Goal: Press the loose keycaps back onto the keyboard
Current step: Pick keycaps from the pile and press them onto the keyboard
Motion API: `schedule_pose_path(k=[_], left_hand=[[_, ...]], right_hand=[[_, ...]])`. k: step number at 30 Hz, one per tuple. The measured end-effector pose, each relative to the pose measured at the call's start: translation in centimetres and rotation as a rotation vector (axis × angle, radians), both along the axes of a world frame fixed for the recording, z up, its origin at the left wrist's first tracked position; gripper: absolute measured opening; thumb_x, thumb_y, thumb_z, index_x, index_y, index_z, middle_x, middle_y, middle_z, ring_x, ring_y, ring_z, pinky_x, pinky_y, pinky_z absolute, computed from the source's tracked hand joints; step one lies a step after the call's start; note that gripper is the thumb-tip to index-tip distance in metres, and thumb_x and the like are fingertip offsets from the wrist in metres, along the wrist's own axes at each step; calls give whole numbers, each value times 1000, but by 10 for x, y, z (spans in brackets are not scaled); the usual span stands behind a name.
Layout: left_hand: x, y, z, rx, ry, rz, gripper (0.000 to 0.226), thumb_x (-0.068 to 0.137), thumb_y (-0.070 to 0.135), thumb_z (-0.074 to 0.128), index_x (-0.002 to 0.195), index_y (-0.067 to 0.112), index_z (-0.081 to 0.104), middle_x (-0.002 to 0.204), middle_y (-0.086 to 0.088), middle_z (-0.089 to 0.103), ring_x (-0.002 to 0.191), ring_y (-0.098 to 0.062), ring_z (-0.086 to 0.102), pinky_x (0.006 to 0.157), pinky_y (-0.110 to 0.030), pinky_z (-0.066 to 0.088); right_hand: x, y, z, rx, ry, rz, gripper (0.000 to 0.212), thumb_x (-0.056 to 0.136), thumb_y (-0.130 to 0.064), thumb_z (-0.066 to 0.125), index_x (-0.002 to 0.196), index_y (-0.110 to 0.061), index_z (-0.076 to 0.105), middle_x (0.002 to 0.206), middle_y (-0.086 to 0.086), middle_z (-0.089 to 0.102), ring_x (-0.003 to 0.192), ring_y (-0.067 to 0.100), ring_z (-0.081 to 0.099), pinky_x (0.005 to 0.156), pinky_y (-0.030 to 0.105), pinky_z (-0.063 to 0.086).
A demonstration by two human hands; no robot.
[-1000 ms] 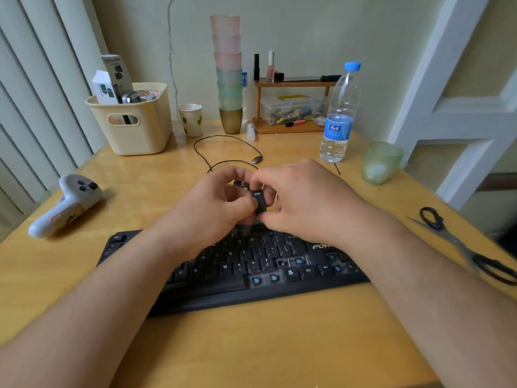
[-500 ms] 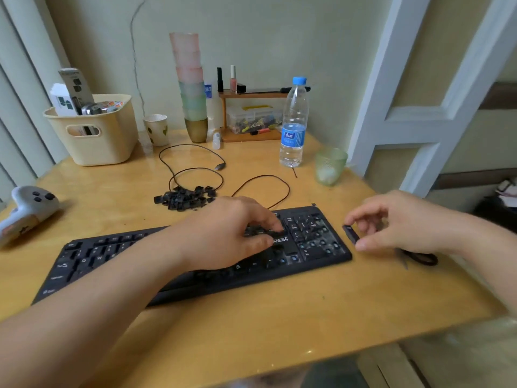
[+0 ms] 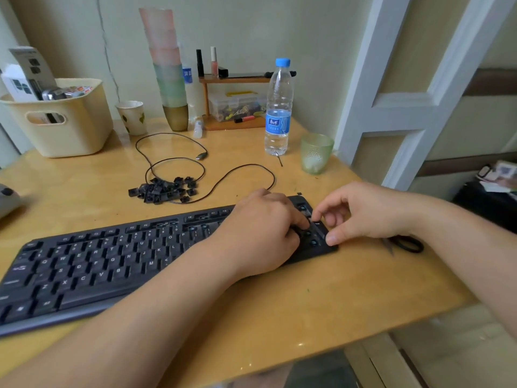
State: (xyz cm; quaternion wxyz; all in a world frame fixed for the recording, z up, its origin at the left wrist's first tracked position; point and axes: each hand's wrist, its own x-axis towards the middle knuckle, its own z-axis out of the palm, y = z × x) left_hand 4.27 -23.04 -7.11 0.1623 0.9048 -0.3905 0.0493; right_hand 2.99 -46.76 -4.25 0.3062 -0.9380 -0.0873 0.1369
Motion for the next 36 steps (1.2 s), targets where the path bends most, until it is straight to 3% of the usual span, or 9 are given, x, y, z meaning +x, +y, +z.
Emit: schedule_pose_path(k=[5, 12, 16, 25, 31, 36], left_hand=[[-5, 0, -5, 3, -8, -10, 46, 94, 31, 45, 135, 44, 63, 126, 10, 61, 117, -23, 46, 105, -43, 41], [-9, 0, -7, 31, -1, 4, 57, 89, 39, 33, 138, 46, 60, 120, 10, 58, 115, -23, 44, 106, -42, 39], [-22, -5, -7, 78, -40, -13, 61, 88, 45, 30, 146, 48, 49, 117, 9, 52, 117, -24, 41, 104, -41, 36], [-22, -8, -8, 143, -77, 11, 59, 92, 50, 26, 147, 53, 46, 112, 6, 48, 114, -25, 40, 103, -45, 35], [-20, -10, -6, 188, -77, 6, 48, 102, 49, 37, 148, 59, 39, 117, 8, 46, 120, -23, 37, 104, -43, 31], [-24, -9, -6, 231, -110, 18, 57, 93, 53, 22, 145, 58, 44, 111, 7, 43, 116, -24, 37, 104, -46, 31]], right_hand=[[5, 2, 4, -4, 77, 39, 37, 75, -15, 92, 105, -28, 75, 84, 4, 72, 75, 12, 62, 83, 45, 54], [7, -1, 2, 23, 102, 19, 36, 74, -10, 92, 104, -24, 77, 81, -2, 72, 73, 7, 63, 78, 31, 52], [8, 2, 3, -5, 105, 35, 36, 73, -7, 92, 101, -23, 76, 81, 1, 73, 72, 10, 63, 77, 34, 53], [15, 14, 7, -218, 73, 70, 38, 72, -10, 93, 95, -23, 67, 67, -8, 69, 64, 8, 63, 70, 33, 52], [24, 23, 15, -318, 143, 62, 38, 68, -10, 96, 92, -20, 67, 69, -8, 73, 63, 4, 65, 69, 29, 53], [24, 27, 14, -390, 116, 69, 32, 73, -17, 94, 87, -27, 67, 71, -12, 72, 62, -2, 64, 64, 21, 48]])
